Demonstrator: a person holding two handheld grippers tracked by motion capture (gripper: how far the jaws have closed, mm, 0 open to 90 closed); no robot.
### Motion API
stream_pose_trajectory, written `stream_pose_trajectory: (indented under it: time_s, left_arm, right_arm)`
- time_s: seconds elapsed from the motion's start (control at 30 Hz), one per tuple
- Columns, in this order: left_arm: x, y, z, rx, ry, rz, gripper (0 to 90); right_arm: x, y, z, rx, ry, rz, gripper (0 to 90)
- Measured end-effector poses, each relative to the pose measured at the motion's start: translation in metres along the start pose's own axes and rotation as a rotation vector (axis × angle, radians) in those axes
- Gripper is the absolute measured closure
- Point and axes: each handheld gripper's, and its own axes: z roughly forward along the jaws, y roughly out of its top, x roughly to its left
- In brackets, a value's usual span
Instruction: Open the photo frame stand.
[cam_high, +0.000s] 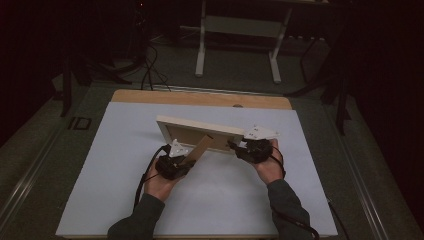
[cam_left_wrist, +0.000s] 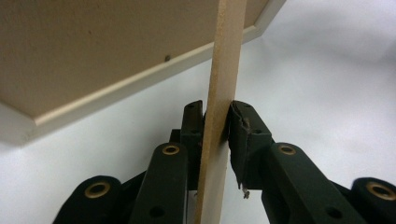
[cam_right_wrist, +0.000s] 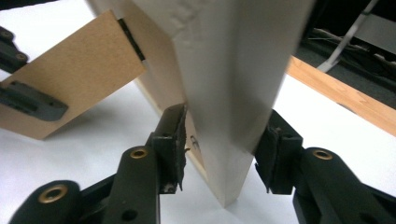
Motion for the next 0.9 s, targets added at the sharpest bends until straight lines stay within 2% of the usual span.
stream_pose_trajectory:
  time_s: [0.07, 0.17, 0.37, 0.47, 0.6, 0.77, 0.9]
  left_arm:
    - [0.001, 0.0, 0.0, 0.004, -0.009, -0.015, 76.2]
    - [0.002, -0.002, -0.001, 0.008, -0.018, -0.017, 75.9]
    - [0.0, -0.006, 0.0, 0.03, -0.03, -0.003, 76.1]
    - [0.0, -0.006, -0.001, 0.036, -0.034, 0.0, 76.3]
    - [0.0, -0.009, -0.002, 0.027, -0.045, -0.022, 76.3]
    - [-0.001, -0.01, -0.003, 0.027, -0.046, -0.027, 75.5]
    - [-0.001, -0.011, -0.003, 0.031, -0.037, -0.017, 72.6]
  right_arm:
    - [0.002, 0.0, -0.001, -0.001, 0.006, 0.0, 59.6]
    - [0.005, -0.001, -0.001, 0.0, 0.004, -0.006, 60.2]
    - [0.008, -0.003, -0.003, 0.003, 0.019, -0.015, 59.9]
    - [0.008, -0.003, -0.003, 0.002, 0.023, -0.009, 59.7]
    - [0.009, -0.005, -0.003, -0.004, 0.036, 0.009, 59.0]
    - [0.008, -0.006, -0.004, -0.003, 0.042, 0.025, 58.4]
    - [0.008, -0.006, -0.004, -0.007, 0.045, 0.038, 57.2]
